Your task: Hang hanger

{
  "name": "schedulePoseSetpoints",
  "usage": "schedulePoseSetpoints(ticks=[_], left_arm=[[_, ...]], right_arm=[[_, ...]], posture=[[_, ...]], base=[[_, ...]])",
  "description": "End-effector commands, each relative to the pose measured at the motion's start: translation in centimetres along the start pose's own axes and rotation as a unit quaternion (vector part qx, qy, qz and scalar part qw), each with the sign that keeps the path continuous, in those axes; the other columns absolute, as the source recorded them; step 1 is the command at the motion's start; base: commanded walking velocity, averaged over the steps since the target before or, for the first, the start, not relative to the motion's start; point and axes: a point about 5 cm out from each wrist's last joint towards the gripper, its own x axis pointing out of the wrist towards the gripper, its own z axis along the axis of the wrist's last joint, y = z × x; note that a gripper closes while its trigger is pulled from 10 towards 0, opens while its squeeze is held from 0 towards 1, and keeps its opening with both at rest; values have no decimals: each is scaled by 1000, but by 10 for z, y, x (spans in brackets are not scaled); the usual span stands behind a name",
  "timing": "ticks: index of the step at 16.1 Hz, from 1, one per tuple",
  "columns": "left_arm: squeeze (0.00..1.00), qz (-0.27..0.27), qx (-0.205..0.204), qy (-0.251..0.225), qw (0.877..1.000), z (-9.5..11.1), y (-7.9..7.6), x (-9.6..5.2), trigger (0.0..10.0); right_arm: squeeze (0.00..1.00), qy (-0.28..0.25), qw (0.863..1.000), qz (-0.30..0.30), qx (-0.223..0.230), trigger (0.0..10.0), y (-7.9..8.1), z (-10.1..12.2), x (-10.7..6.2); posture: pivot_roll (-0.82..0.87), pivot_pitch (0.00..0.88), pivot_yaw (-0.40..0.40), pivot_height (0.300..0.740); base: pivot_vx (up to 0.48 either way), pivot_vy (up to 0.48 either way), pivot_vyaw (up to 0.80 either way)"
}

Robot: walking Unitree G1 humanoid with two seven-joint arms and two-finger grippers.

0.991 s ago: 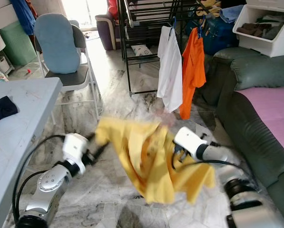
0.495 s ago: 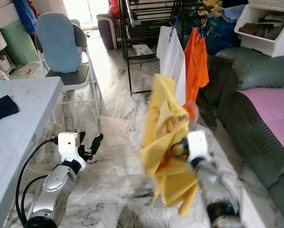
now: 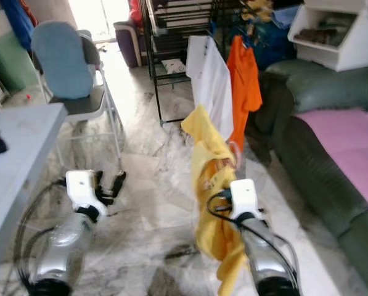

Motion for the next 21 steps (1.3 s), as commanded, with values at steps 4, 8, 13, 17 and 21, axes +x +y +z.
schedulePoseSetpoints(ticks=[4, 8, 13, 17, 21], left_arm=[[0, 8, 6, -1, 1000, 4, 4, 2, 10000], [0, 17, 8, -5, 1000, 5, 4, 2, 10000], [0, 41, -15, -7, 999, 3, 14, 0, 10000], [0, 49, -38, -7, 998, 4, 16, 2, 10000], [0, 49, -43, -5, 998, 4, 16, 3, 10000]], right_arm=[[0, -22, 1000, -1, -4, 10000, 1, 14, 0], [0, -12, 1000, 6, 5, 10000, 3, 13, -2], [0, -22, 999, -10, -34, 10000, -2, 17, -4], [0, -32, 999, 11, -38, 10000, 7, 17, -6], [0, -34, 998, 26, -43, 10000, 10, 20, -4]], posture=[[-140, 0, 33, 740], [-144, 0, 35, 740], [-155, 0, 38, 740], [-159, 0, 40, 740], [-161, 0, 38, 740]], base=[[0, -395, 0], [0, -188, 0], [0, 0, 0], [218, 0, 0], [339, 0, 0]])
